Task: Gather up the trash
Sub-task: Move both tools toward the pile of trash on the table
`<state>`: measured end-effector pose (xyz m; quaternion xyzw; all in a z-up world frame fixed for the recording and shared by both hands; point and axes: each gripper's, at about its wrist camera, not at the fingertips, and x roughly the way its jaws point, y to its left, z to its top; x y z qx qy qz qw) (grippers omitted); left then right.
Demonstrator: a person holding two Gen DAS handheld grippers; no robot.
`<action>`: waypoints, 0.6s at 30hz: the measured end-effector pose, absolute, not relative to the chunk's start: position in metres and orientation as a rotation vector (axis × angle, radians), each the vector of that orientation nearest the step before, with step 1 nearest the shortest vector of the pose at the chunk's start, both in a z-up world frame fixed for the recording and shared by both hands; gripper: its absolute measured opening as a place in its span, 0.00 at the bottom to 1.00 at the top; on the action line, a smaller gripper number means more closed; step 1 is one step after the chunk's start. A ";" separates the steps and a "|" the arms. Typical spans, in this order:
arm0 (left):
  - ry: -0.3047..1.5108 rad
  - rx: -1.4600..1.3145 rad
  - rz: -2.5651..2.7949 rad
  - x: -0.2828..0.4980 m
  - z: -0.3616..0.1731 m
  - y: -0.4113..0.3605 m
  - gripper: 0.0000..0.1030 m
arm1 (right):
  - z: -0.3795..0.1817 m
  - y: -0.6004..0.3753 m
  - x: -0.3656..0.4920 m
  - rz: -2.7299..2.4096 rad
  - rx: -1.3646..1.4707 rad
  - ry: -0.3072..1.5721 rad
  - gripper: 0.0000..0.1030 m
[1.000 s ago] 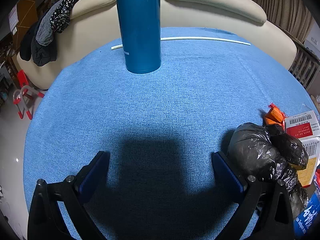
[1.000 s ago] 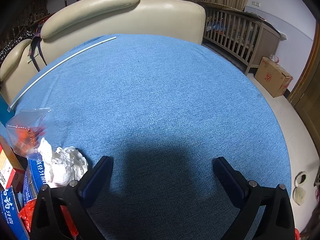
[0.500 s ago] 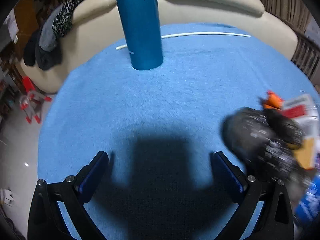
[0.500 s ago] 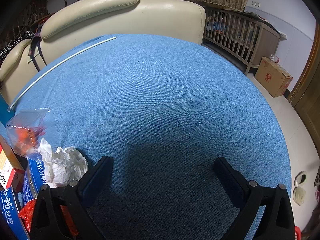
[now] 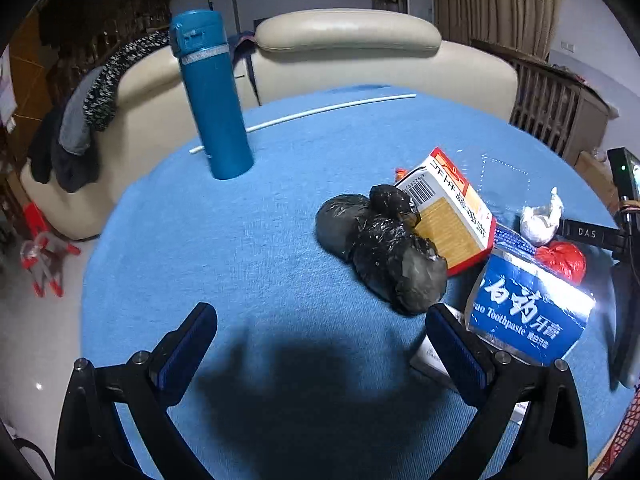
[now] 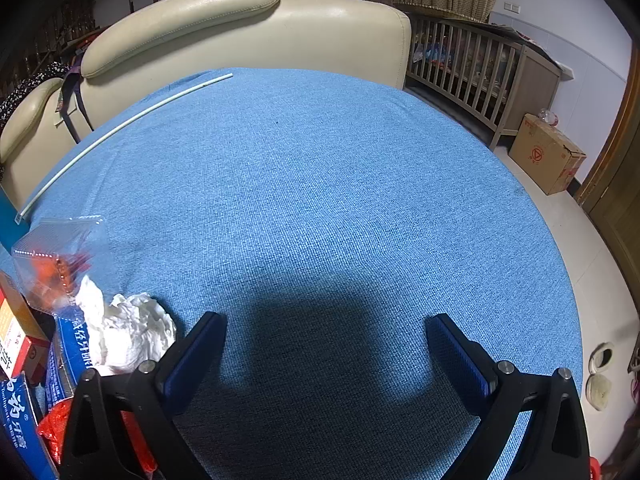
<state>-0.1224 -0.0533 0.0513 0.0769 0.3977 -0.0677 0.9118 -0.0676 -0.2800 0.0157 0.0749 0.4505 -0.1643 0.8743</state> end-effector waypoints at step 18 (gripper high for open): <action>0.886 0.098 -0.180 -0.070 0.056 -0.056 1.00 | 0.016 -0.279 -0.067 -0.343 0.156 0.941 1.00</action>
